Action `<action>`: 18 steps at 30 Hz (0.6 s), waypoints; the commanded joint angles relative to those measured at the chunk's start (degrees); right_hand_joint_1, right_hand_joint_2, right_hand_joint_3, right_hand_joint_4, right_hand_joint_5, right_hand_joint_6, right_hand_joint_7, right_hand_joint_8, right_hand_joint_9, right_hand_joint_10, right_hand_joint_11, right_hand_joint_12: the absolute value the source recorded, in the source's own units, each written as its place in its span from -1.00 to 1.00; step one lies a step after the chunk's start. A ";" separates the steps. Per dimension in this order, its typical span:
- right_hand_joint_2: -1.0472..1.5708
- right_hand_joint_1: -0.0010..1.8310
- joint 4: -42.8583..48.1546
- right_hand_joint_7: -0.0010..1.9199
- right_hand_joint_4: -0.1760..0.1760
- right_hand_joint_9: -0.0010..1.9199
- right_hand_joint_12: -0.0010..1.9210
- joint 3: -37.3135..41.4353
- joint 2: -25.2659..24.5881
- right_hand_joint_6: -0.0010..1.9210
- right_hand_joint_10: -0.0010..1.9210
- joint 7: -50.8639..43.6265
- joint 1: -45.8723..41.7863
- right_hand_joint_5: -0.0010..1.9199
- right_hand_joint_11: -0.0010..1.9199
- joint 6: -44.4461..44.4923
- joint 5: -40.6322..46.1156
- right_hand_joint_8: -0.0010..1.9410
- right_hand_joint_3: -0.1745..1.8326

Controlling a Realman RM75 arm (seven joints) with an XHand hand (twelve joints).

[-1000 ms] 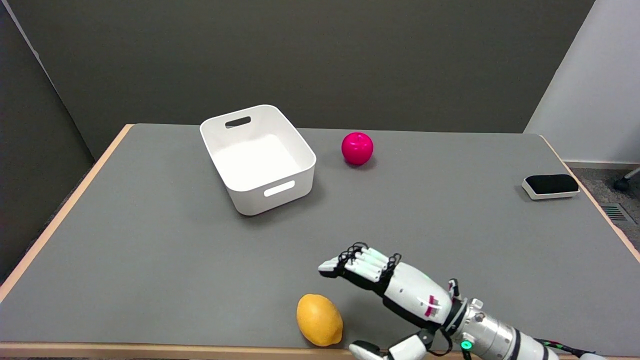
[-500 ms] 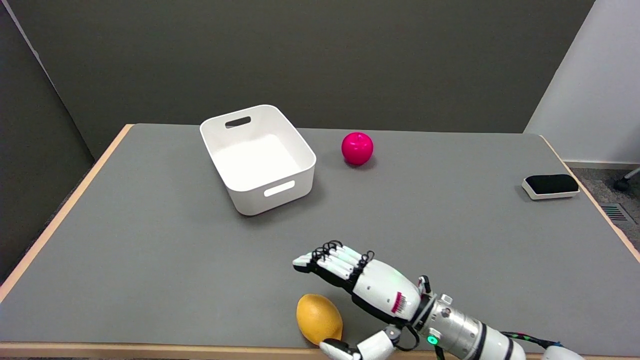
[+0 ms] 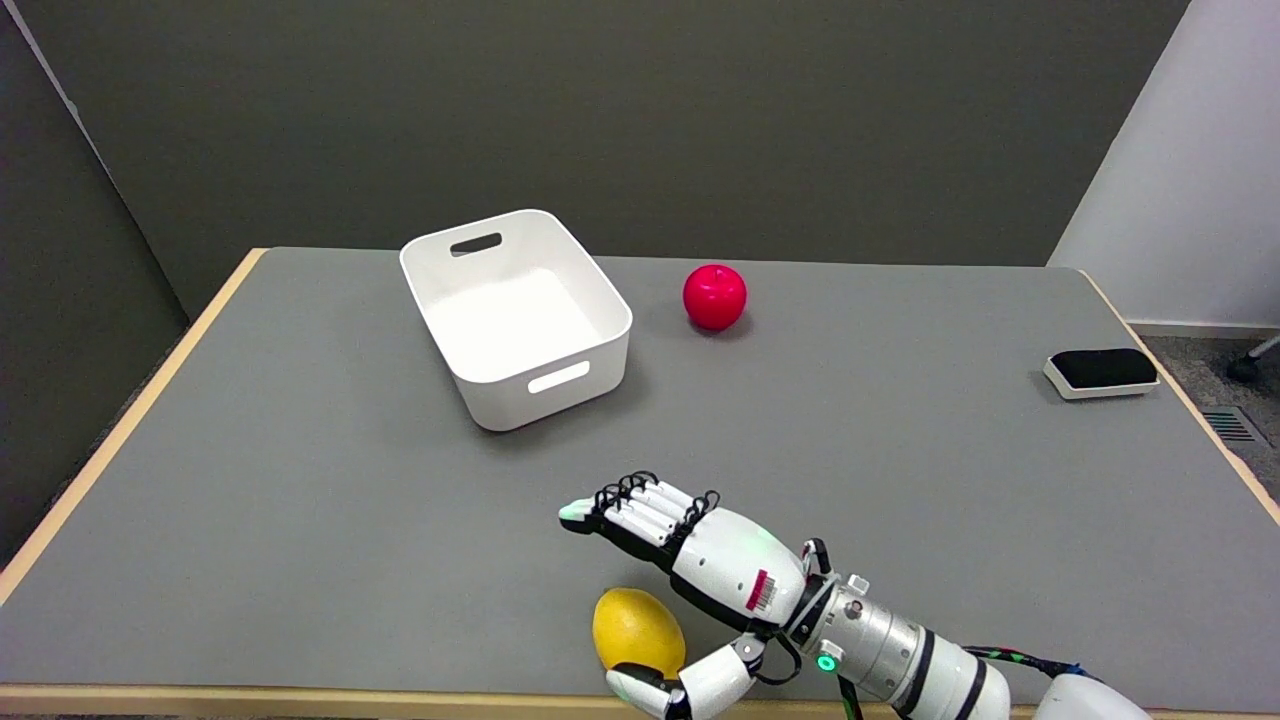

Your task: Pick up the lemon.

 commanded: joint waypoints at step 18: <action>0.25 -0.43 -8.69 -0.91 -0.53 -1.00 0.03 -0.52 0.37 -0.59 -0.31 5.21 2.55 -0.92 -1.00 -2.75 0.08 -0.59 0.12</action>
